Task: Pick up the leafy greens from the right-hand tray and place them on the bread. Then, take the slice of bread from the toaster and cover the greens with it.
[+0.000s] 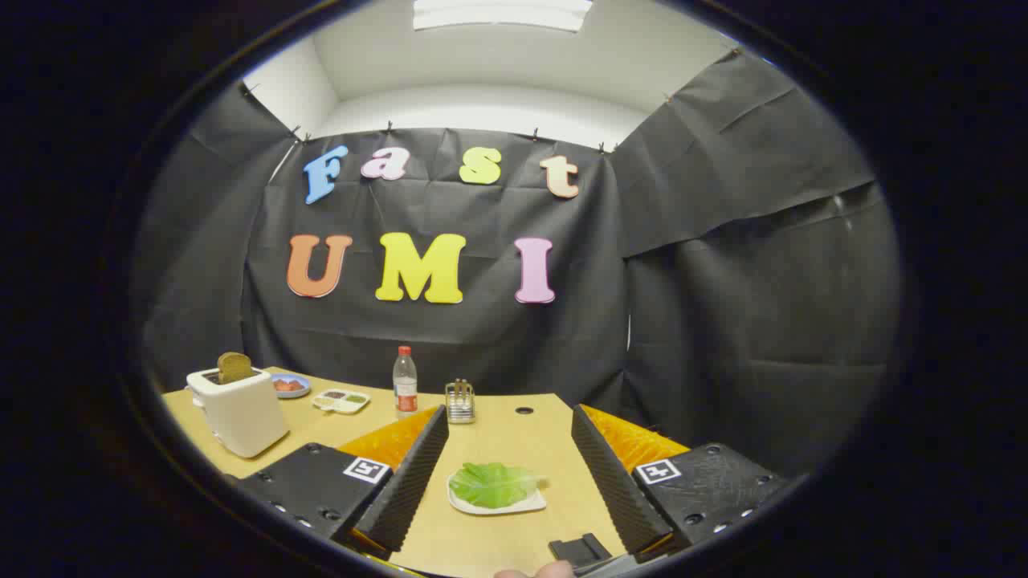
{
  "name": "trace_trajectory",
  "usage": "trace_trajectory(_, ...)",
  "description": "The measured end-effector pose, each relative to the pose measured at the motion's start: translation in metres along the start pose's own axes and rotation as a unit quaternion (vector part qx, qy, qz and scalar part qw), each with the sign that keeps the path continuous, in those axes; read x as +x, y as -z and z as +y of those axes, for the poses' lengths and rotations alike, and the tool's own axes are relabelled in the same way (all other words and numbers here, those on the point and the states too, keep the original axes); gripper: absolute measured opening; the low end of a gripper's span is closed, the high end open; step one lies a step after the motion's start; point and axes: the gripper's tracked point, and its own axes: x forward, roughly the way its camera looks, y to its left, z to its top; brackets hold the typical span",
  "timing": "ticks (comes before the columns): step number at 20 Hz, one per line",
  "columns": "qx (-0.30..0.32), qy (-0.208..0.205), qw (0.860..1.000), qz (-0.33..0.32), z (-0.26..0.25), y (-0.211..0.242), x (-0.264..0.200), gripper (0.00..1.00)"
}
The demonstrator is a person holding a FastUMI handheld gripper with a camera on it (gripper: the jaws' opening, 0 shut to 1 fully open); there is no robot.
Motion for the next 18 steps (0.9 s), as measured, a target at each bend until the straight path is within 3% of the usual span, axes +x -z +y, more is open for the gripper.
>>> trace_trajectory(9,-0.003,-0.014,1.0,0.005,0.009,0.003,0.005,0.95)
trace_trajectory(18,0.037,-0.012,0.997,0.064,0.002,0.03,0.028,0.95)
